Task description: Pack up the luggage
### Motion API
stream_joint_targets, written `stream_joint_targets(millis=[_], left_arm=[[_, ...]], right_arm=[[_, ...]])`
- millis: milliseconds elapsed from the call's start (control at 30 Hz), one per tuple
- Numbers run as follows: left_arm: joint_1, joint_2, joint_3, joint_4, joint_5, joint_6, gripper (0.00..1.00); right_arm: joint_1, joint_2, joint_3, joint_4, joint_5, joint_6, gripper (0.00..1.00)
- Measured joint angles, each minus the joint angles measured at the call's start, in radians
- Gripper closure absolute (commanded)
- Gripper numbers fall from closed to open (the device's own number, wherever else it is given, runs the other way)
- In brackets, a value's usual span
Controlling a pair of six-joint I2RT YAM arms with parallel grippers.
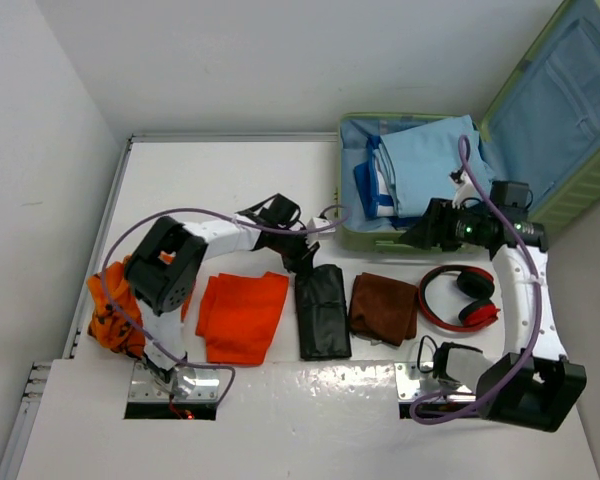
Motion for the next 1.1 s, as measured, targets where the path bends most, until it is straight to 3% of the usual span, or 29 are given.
stream_joint_targets(millis=[167,333,567,833,867,933,967,1033,1067,1100], left_arm=[[0.012,-0.245,-0.11,0.023,0.003,-0.009,1.0],[0.013,-0.42,-0.089,0.039,0.057,-0.034,1.0],[0.033,-0.431,-0.074,0.041,0.103,-0.078,1.0],[0.052,-0.431,-0.074,0.036,0.155,-0.106,1.0],[0.053,-0.431,-0.074,0.035,0.159,-0.108,1.0],[0.06,-0.431,-0.074,0.033,0.164,-0.114,1.0],[0.066,-0.431,-0.074,0.034,0.167,-0.118,1.0],[0.08,-0.432,-0.074,0.03,0.172,-0.131,1.0],[0.089,-0.432,-0.075,0.029,0.176,-0.144,1.0],[0.096,-0.432,-0.075,0.027,0.18,-0.156,0.97]], right_arm=[[0.089,-0.063,-0.18,0.153,0.053,0.079,0.23],[0.22,-0.105,-0.308,0.373,0.084,0.161,0.2],[0.385,-0.097,-0.505,0.719,0.042,0.211,0.2],[0.571,0.035,-0.535,0.915,0.062,0.061,0.24],[0.584,0.053,-0.535,0.935,0.062,0.05,0.26],[0.613,0.078,-0.535,0.956,0.063,0.034,0.4],[0.631,0.081,-0.535,0.959,0.062,0.021,0.59],[0.651,0.082,-0.536,0.959,0.063,0.0,0.81],[0.655,0.082,-0.537,0.963,0.062,0.001,1.0],[0.658,0.08,-0.537,0.973,0.065,0.014,1.0]])
